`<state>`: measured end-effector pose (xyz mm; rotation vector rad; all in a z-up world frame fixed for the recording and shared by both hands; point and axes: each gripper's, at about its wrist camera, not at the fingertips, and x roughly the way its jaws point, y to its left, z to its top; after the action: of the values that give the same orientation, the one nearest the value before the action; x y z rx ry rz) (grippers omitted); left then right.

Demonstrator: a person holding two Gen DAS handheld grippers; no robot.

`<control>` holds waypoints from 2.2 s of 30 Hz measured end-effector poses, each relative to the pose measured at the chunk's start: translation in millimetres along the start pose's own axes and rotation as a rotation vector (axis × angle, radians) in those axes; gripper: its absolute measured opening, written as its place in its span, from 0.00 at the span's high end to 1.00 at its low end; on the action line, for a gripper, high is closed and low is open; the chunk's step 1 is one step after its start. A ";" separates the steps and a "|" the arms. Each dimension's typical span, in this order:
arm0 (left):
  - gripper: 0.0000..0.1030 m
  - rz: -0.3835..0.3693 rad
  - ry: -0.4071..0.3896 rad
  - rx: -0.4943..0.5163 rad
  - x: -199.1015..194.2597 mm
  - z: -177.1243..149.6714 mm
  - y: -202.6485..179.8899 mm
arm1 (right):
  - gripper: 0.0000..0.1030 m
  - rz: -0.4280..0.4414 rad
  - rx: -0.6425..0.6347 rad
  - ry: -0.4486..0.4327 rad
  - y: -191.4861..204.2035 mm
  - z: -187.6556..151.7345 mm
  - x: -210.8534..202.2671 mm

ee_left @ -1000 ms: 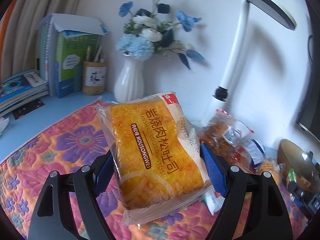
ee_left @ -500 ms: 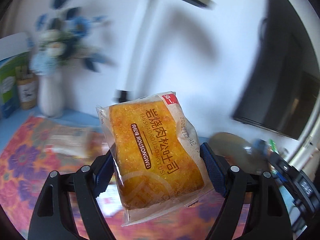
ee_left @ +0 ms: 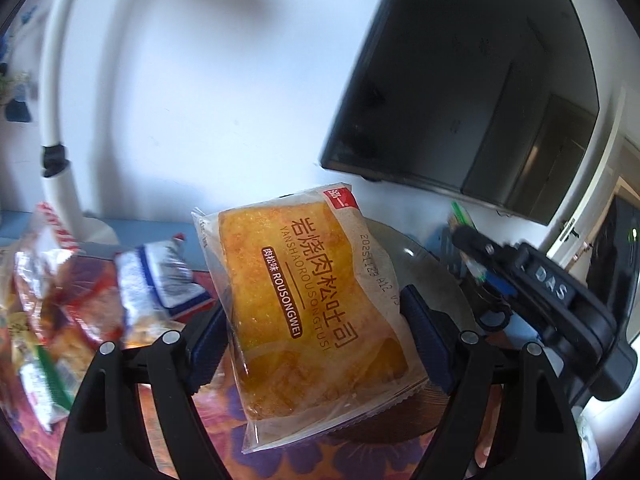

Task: Organize snacks
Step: 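Carry the toast bag with the left tool while the right tool carries the biscuit pack over the amber bowl, then open both tools to drop the packs into the amber bowl, then move both tools back over the snack pile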

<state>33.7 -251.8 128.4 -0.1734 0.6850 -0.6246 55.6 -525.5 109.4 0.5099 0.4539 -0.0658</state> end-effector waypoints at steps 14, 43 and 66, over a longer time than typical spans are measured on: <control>0.05 0.015 0.126 0.243 55.5 -1.8 -30.1 | 0.03 -0.046 -0.007 0.055 -0.5 -0.9 28.6; 0.05 0.462 0.095 -0.249 -125.6 -7.2 224.5 | 0.03 0.256 -0.391 0.130 225.0 -120.3 -11.5; 0.05 0.454 0.121 -0.342 -126.2 -82.8 310.7 | 0.03 0.216 -0.712 0.360 290.0 -256.0 70.2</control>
<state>54.4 77.1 24.7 -0.2876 0.9117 -0.0800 65.5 -144.6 12.6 -0.1398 0.7281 0.3910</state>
